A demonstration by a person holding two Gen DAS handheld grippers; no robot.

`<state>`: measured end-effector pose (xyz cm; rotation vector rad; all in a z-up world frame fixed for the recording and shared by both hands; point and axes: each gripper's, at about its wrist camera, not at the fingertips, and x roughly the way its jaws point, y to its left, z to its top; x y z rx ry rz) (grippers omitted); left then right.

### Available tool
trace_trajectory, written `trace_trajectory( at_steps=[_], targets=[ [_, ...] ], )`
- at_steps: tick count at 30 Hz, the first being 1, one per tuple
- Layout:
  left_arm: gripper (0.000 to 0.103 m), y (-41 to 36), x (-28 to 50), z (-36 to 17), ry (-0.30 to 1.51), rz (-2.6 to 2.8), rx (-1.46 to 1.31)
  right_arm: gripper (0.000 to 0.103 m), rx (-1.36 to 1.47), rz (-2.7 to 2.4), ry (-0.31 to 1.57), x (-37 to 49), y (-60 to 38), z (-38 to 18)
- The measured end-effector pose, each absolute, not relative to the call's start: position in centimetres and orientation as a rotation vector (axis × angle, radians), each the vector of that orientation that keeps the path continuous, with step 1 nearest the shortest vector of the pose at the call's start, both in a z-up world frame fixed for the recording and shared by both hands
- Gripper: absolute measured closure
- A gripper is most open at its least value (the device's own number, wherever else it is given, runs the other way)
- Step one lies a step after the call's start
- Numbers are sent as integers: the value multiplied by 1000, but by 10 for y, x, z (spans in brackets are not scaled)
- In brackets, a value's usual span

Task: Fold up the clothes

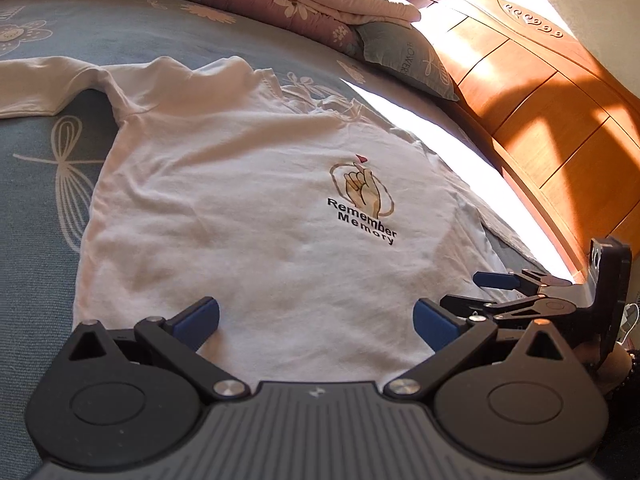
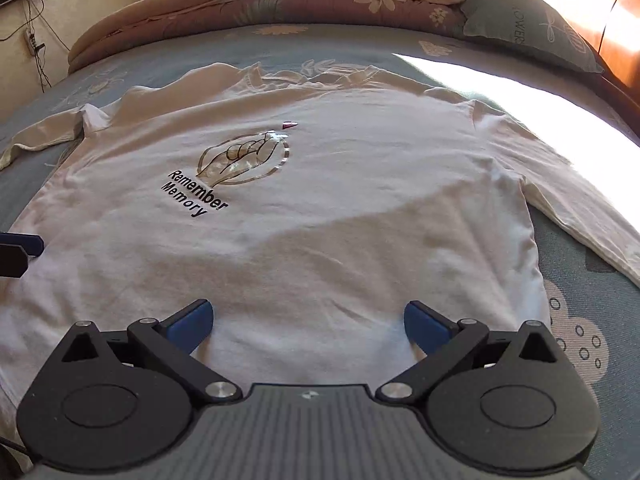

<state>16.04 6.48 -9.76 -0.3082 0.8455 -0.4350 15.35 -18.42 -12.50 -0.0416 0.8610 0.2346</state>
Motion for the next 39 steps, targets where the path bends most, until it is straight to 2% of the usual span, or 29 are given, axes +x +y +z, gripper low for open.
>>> trace_trajectory(
  at_steps=[10,14,18,21,23,27,30,35,39],
  targets=[
    [1,106,271,-43,678,-304,-216,0,-50,234,848,152,-184,-126],
    [1,118,323,-50,711,-247,-216,0,-54,234,847,152,-183,-126],
    [1,127,338,-77,791,-212,-254,0,-49,244,862,154,-184,-124],
    [1,133,321,-100,855,-223,-262,0,-37,262,890,159,-187,-120],
    [1,134,296,-106,818,-258,-219,0,-3,278,908,165,-191,-115],
    [1,137,285,-90,884,-282,-187,0,105,324,890,188,-198,-100],
    [1,140,294,-66,831,-313,-192,0,130,402,835,217,-185,-84],
    [1,137,342,-33,807,-361,-233,0,105,639,807,282,-126,-70],
    [1,132,380,-20,836,-390,-247,0,0,648,862,327,-69,-76]
  ],
)
